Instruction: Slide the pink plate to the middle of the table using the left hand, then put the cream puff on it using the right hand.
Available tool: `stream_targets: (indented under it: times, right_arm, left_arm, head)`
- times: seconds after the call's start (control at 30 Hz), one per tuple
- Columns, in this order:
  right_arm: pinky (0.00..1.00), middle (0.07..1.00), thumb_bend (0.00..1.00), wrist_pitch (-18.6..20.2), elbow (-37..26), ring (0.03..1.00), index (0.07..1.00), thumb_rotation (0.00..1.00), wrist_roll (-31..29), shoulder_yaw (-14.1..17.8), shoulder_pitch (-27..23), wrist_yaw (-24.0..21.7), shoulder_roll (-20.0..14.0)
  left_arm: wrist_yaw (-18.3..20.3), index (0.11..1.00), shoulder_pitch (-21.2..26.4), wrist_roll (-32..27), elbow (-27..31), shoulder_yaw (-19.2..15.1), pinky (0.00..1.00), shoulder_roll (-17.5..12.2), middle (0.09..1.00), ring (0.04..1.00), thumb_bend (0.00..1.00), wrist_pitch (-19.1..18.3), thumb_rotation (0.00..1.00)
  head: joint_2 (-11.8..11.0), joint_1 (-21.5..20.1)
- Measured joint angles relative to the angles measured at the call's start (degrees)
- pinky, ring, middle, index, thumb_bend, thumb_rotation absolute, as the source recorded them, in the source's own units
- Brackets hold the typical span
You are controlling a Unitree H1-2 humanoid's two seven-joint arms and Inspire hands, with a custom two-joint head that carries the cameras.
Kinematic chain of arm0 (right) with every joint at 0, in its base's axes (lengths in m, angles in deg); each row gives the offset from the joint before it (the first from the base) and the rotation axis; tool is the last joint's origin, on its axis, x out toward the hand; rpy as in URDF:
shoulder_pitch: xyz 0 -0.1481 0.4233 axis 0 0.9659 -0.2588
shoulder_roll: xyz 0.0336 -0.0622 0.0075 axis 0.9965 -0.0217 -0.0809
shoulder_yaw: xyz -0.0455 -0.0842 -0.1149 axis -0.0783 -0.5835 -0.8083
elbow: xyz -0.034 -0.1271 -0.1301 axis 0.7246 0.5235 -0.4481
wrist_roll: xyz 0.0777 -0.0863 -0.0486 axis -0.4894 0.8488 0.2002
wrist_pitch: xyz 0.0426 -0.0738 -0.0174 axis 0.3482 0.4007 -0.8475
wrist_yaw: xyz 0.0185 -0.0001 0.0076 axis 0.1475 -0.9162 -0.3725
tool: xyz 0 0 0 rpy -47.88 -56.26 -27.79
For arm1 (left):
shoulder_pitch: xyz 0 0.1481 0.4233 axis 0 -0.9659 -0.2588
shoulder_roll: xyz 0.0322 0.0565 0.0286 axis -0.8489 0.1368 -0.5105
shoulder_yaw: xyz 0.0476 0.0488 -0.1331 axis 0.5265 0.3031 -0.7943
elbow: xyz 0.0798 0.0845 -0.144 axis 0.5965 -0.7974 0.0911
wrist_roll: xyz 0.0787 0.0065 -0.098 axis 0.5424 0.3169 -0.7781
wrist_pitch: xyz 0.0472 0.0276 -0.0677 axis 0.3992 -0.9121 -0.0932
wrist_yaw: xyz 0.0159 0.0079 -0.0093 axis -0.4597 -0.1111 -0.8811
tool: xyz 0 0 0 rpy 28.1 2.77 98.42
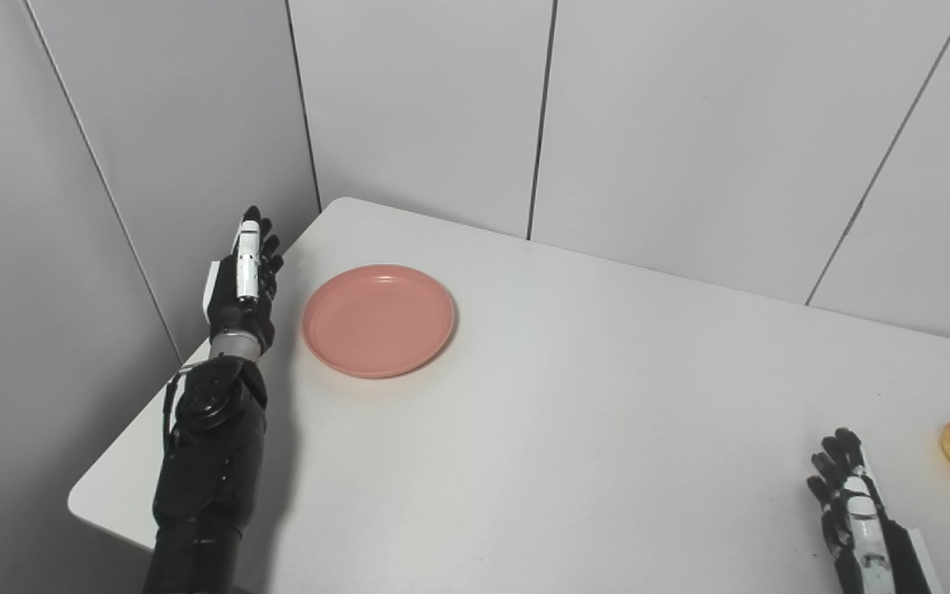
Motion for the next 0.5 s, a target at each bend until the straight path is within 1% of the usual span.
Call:
stream_targets:
  times: [0.13,0.27,0.5]
  right_arm:
    - [1.0,1.0,0.14,0.0,0.0,1.0,1.0,1.0,0.1,0.0,0.0,0.0,0.0]
    - [1.0,1.0,0.14,0.4,-0.1,1.0,1.0,1.0,0.1,0.0,0.0,0.0,0.0]
    - [1.0,1.0,0.14,0.7,-0.3,1.0,1.0,1.0,0.1,0.0,0.1,0.0,0.0]
  left_arm:
    - [0.0,0.959,0.5,-0.1,-3.1,-0.2,1.0,0.0,0.974,0.978,0.38,1.2,1.0]
    - [0.0,0.963,0.7,-1.4,-5.7,-0.6,1.0,0.0,0.972,0.978,0.38,1.3,1.0]
    - [0.3,0.937,1.3,-3.7,-7.6,-0.9,0.98,-0.5,0.95,0.967,0.39,1.3,1.0]
  head:
    - [0.1,0.1]
    - [0.2,0.1]
    - [0.4,0.2]
